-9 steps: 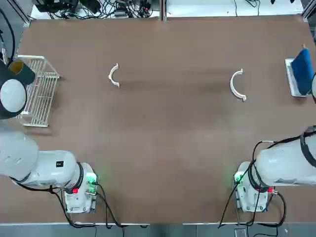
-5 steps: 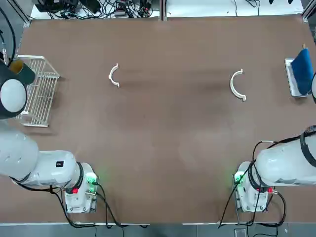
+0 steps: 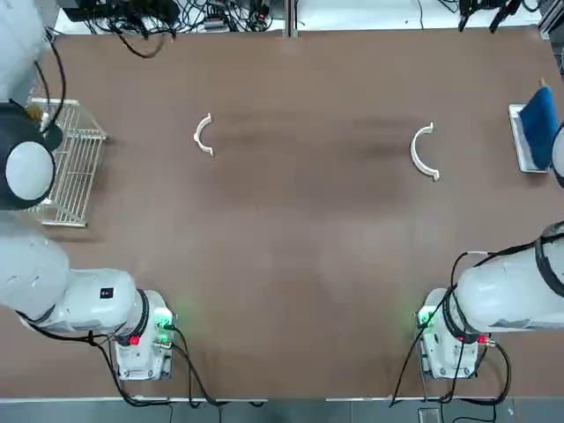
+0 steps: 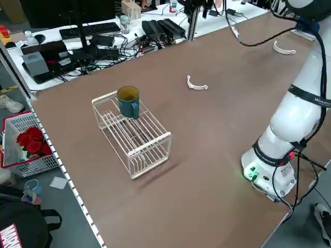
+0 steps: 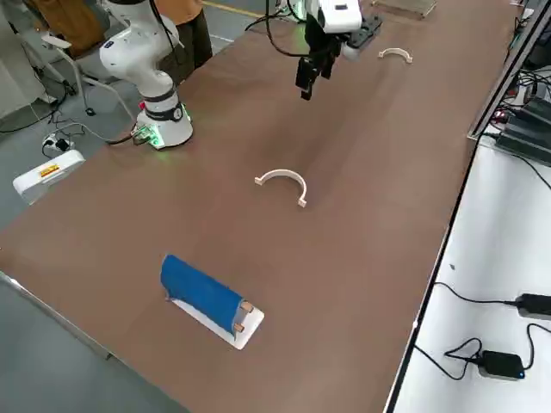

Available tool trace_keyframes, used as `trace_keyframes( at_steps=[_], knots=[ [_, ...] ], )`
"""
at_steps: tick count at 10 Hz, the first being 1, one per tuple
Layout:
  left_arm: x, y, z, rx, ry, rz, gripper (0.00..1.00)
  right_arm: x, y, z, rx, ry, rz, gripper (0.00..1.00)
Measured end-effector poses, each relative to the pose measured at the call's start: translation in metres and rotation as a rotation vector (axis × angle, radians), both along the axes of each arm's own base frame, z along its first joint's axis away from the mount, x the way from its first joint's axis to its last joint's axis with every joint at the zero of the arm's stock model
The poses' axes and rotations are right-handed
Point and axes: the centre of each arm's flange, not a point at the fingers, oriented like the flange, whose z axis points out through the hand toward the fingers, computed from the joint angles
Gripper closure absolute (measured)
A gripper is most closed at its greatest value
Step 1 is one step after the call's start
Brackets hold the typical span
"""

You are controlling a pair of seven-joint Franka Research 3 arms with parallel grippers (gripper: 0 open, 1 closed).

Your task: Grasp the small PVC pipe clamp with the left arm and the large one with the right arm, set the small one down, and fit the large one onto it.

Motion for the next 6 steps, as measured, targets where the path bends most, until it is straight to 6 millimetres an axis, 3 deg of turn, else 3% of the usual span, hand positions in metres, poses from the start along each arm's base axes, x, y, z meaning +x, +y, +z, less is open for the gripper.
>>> trace_keyframes(
  at_steps=[2,4,6],
  knots=[
    [-0.012,-0.018,-0.057,0.037,-0.004,0.037,0.04,-0.001,0.004,-0.041,0.001,0.030,-0.003,0.00],
    [-0.027,-0.024,-0.120,0.059,0.002,0.063,0.08,-0.005,0.013,-0.100,-0.002,0.015,-0.003,0.00],
    [-0.029,-0.030,-0.169,0.104,0.026,0.091,0.11,-0.016,0.017,-0.160,-0.005,-0.015,-0.021,0.03]
  ],
)
